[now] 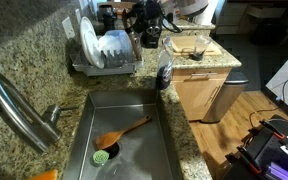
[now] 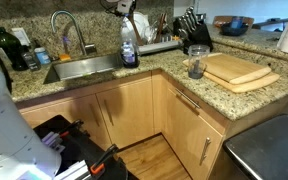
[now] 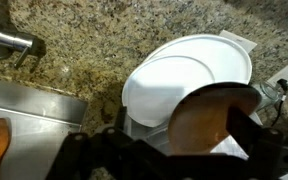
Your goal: Move the wooden spoon from the dish rack to the blender cup
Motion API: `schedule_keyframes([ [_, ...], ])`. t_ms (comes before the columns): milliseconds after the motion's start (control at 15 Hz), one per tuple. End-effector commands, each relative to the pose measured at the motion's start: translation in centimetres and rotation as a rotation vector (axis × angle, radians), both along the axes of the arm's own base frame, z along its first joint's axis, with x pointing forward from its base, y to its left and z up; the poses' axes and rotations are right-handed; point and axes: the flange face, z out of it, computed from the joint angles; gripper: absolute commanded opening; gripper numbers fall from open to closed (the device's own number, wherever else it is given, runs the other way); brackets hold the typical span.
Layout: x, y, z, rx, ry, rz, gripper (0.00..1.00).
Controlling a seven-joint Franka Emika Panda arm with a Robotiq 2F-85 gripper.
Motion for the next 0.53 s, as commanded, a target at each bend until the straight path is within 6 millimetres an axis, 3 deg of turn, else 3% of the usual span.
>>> schedule_keyframes([
  [0, 0.0, 0.1, 0.0, 0.001, -0.001, 0.002, 1.00],
  [267, 0.1, 0.0, 0.1, 0.002, -0.003, 0.001, 1.00],
  [467, 0.8, -0.9, 1.1, -0.096, -0.182, -0.088, 1.00],
])
